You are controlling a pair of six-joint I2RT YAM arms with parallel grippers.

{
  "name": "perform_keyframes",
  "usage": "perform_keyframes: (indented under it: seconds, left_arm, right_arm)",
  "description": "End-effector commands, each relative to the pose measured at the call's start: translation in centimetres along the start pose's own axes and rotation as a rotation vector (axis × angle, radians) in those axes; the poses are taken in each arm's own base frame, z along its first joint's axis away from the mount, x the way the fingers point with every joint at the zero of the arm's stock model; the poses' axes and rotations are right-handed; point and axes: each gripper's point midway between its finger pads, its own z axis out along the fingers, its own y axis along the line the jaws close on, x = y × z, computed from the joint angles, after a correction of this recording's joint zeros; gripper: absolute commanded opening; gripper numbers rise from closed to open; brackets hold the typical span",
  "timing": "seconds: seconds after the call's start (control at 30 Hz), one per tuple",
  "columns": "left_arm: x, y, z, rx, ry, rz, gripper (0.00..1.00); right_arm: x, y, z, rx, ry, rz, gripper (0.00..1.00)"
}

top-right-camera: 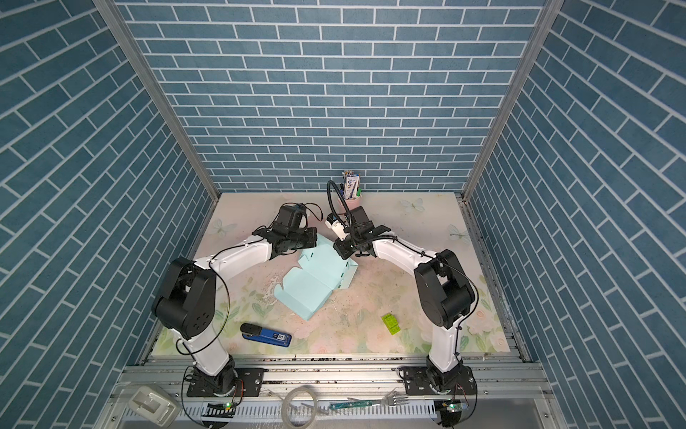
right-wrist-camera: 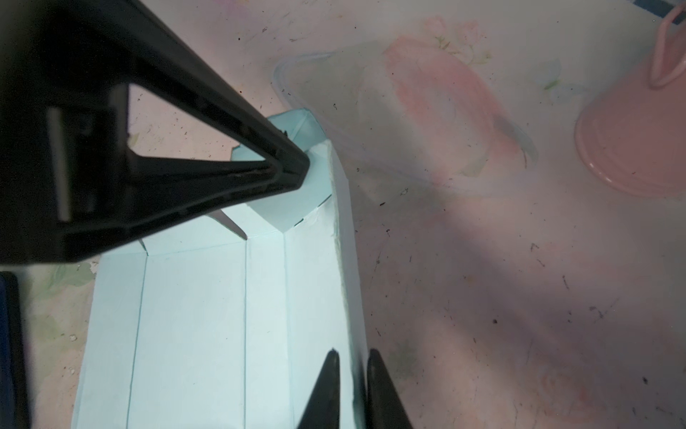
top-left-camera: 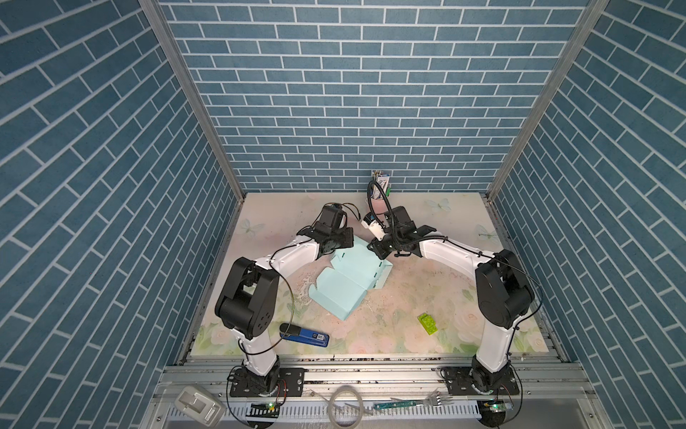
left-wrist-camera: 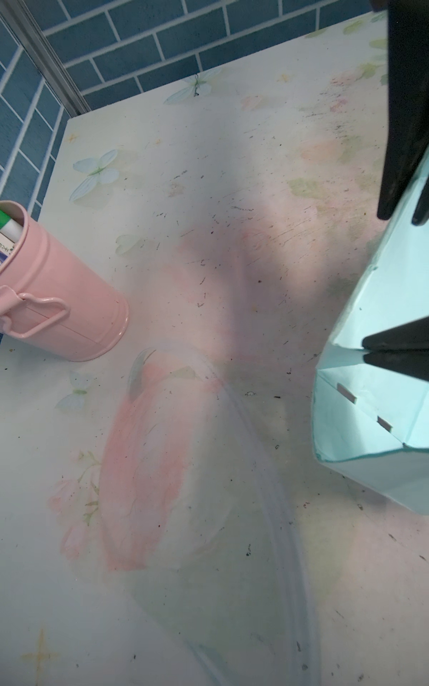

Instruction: Fold the paper box

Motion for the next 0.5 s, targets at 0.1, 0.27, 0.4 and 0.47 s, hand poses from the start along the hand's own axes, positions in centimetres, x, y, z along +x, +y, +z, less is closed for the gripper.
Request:
perform_keyframes:
  seconds: [0.1,0.27,0.4,0.47]
  left_arm:
    - [-0.8,-0.2,-1.0,0.006,-0.030,0.000,0.00]
    - [-0.9,-0.3,-1.2,0.009,-0.036,0.003,0.04]
    - [-1.2,-0.6,-2.1,0.020,-0.050,0.012,0.35]
    - [-1.1,-0.7,-2.8,0.023,-0.056,0.018,0.52]
  right_arm:
    - [2.1,0.1,1.1,0.007,0.063,-0.061,0.07]
    - [1.7,-0.2,0.8,0.030,0.058,-0.085,0.00]
    - [1.2,-0.7,0.0,0.063,0.066,-0.132,0.00]
    - [1.0,-1.1,-0.4,0.086,0.074,-0.171,0.00]
